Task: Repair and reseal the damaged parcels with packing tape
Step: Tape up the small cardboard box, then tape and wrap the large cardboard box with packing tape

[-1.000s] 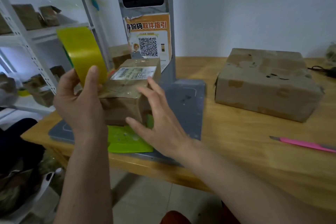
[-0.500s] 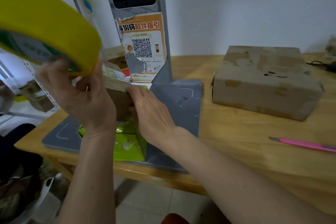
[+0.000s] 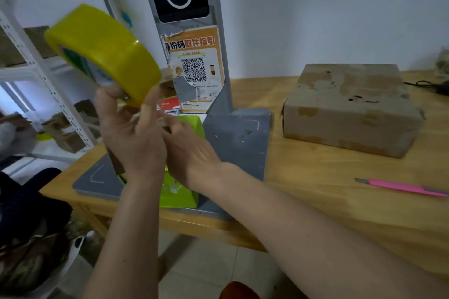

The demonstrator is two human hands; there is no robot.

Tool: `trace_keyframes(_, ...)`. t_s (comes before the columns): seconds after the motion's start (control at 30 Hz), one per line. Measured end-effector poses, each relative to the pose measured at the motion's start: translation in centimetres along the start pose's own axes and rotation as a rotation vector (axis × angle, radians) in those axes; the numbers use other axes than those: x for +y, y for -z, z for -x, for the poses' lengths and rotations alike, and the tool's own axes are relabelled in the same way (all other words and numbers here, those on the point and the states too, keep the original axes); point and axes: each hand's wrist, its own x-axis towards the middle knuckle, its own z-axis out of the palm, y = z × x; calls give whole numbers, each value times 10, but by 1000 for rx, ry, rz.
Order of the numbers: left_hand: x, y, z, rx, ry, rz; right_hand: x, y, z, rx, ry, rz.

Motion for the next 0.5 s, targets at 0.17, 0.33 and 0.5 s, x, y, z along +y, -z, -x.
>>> trace_keyframes(0.17,9,-28,30,-238,189,143,47,17,50,75,-113,53)
trace_keyframes(0.33,8,-71,80,-504,374,213,130,47,134,0,-529,249)
trace_keyframes(0.5,10,-122,133,-611,495,161,192,77,213,-109,-890,473)
